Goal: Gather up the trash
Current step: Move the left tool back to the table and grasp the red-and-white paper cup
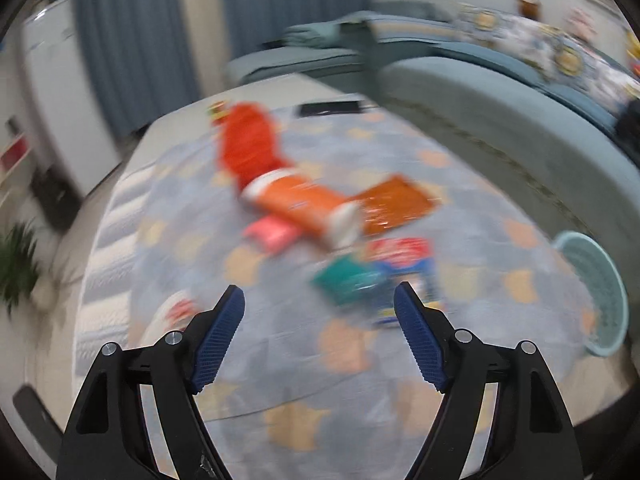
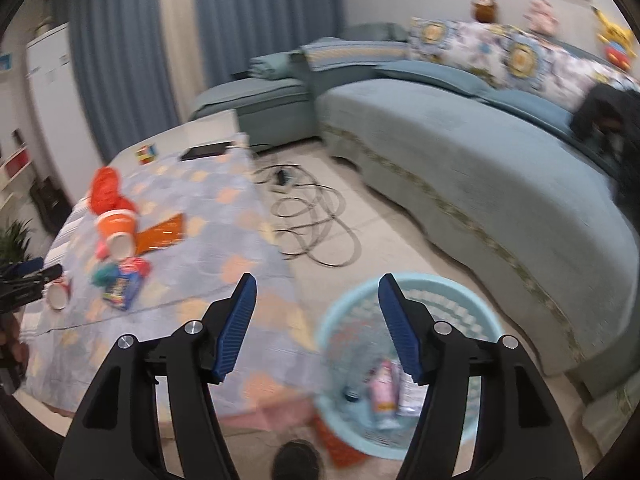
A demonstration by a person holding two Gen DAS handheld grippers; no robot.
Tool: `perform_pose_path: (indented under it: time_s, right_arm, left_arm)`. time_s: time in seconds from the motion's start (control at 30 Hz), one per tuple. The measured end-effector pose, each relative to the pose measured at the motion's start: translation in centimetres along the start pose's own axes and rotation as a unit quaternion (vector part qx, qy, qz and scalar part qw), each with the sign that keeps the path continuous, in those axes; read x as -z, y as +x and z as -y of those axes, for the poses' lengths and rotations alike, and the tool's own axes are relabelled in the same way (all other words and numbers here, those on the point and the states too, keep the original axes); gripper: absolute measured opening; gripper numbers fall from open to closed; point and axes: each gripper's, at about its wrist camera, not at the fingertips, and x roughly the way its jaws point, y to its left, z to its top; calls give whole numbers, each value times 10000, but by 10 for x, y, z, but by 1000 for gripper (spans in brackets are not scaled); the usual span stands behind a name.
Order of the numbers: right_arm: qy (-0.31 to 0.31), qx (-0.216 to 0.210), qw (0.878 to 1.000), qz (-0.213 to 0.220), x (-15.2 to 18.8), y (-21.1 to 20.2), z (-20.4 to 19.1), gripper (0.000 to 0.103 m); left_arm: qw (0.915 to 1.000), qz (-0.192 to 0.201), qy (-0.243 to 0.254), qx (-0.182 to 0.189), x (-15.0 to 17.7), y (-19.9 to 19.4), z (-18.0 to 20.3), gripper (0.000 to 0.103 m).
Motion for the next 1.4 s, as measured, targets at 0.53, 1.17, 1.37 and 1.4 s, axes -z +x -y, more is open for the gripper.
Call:
perform_pose_path:
  time_s: [0.53,1.17,1.37,1.4]
  right_arm:
    - [-799,-1558,9838,-387,-7,43,-201,76]
    - [-907,-880,9827,-1353,27,145,-257,76]
    - [-840,-783,9811,-1558,35,167,-266,76]
    - [-814,-792,9809,-1581,36,170,-268,76]
  left_arm:
    - [9973,-305,-632,-218,39,25,-113,75]
    - [9954,-907,-305,-29,31,87,-115,75]
    - [9948,-984,-72,-258,37,95,-101,79]
    - [9948,-984,-79,-264,37,95,-100,79]
